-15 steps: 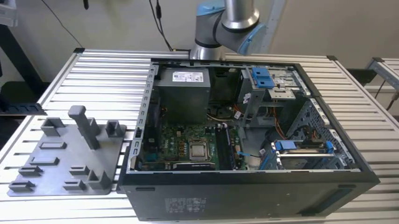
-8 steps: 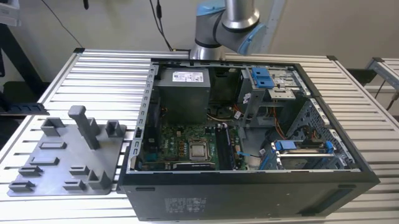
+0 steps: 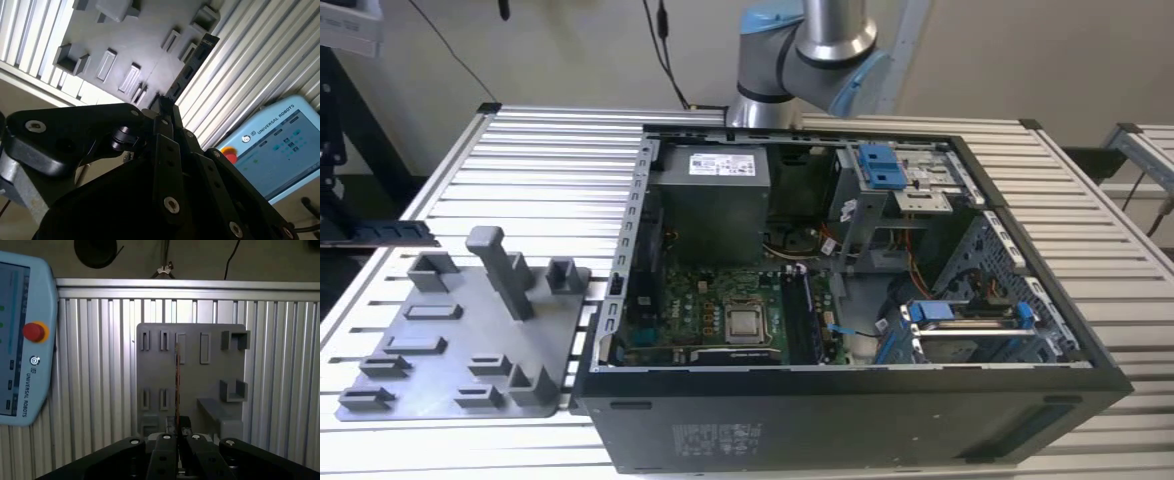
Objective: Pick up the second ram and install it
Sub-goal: 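Pick up the second ram and move it above second insertion slot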
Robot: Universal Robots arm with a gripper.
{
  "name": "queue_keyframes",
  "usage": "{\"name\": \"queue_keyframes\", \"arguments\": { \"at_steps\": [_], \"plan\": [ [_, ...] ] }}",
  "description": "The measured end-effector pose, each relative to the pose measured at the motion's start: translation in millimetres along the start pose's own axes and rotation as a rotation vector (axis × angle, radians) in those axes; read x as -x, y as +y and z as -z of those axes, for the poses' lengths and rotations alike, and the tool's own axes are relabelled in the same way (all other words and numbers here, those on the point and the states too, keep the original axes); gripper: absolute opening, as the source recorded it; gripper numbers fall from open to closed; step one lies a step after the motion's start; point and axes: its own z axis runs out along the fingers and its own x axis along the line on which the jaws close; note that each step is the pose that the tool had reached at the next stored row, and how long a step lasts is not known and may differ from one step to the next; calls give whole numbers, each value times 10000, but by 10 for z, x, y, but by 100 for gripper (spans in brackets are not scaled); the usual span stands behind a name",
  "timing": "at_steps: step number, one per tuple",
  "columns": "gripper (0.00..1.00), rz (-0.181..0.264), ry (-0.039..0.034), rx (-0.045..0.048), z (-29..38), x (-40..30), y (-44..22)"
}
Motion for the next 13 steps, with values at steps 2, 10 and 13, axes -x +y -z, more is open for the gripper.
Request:
{"name": "queue_keyframes", "arguments": {
  "at_steps": [2,10,13],
  "plan": [
    [14,0,0,0,-1,0,-26],
    [14,1,2,0,-2,1,-85],
    [14,-1,2,-1,-3,1,-94]
  ]
}}
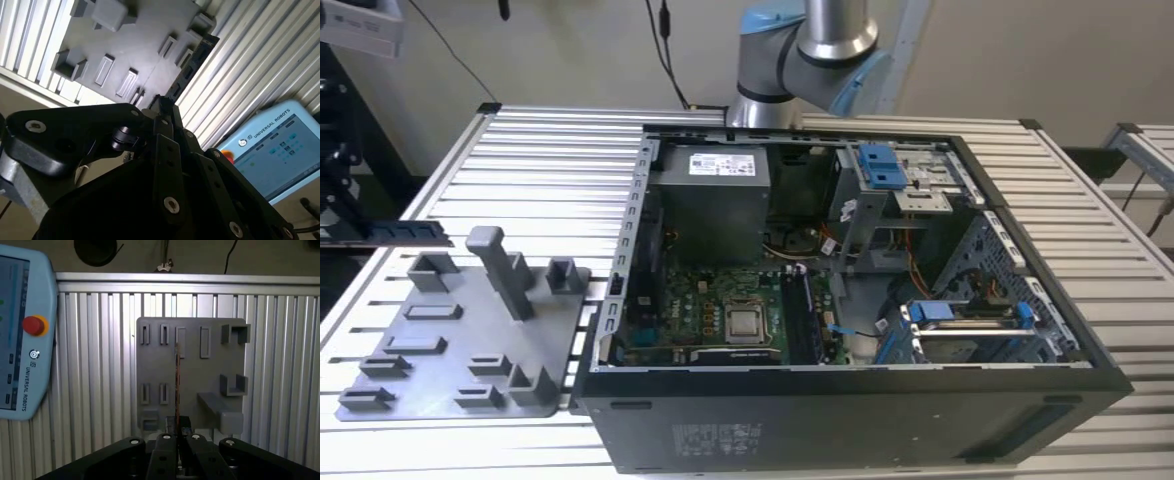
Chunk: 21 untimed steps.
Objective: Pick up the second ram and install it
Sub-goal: 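Pick up the second ram and move it above second insertion slot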
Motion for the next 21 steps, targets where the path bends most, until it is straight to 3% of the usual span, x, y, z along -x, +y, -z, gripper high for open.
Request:
{"name": "queue_keyframes", "arguments": {
  "at_steps": [21],
  "plan": [
    [14,1,1,1,-2,1,-107]
  ]
}}
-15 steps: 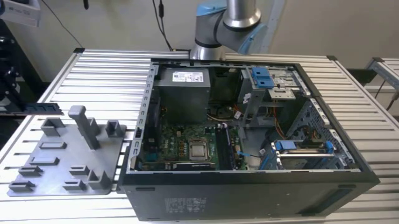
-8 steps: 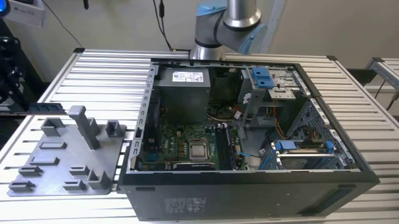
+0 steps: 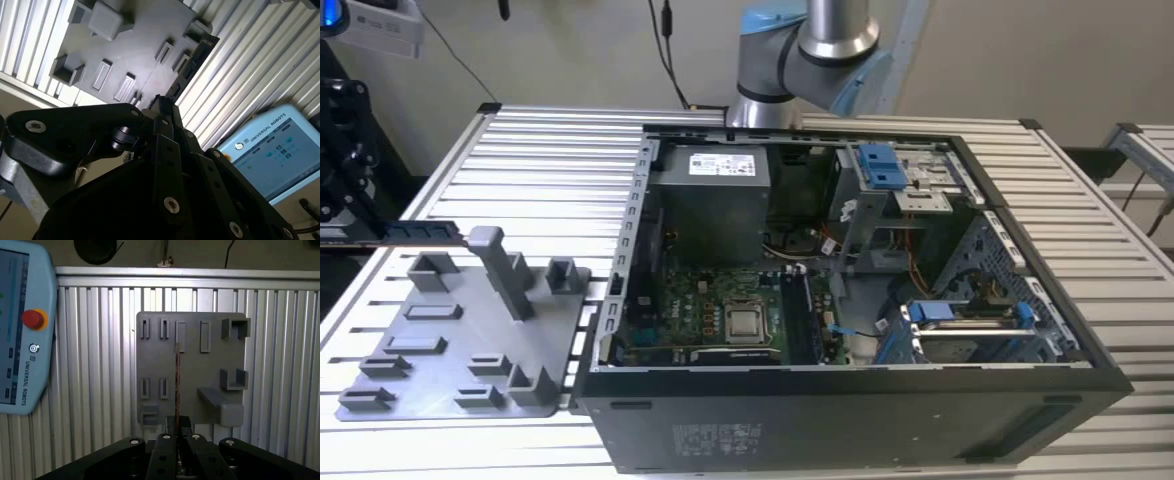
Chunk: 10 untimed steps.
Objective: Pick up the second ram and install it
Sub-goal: 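Pick up the second ram and move it above second insertion slot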
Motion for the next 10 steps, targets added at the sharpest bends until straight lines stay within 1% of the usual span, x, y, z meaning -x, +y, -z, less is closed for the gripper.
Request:
{"name": "queue_keyframes", "arguments": {
  "at_steps": [10],
  "plan": [
    [14,-1,2,0,-1,1,-59]
  ]
}}
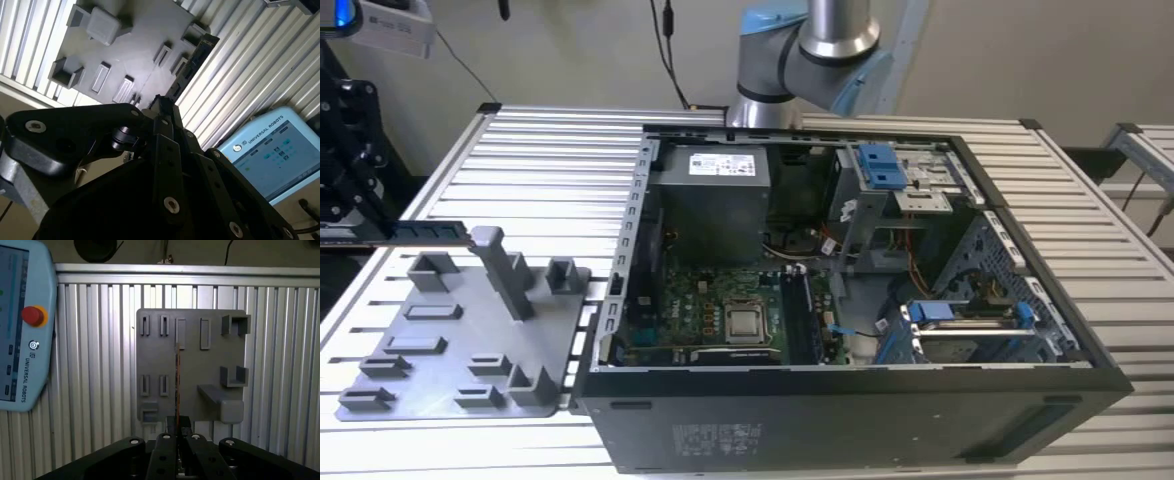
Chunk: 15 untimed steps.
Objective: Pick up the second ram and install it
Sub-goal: 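Pick up the second ram and move it above second insertion slot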
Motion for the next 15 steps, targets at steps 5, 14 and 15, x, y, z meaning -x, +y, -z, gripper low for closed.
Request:
{"name": "queue_keyframes", "arguments": {
  "at_steps": [5,14,15],
  "plan": [
    [14,0,1,0,-1,1,-46],
    [14,0,1,0,-2,1,-96],
    [14,0,0,-1,-3,1,-100]
  ]
}}
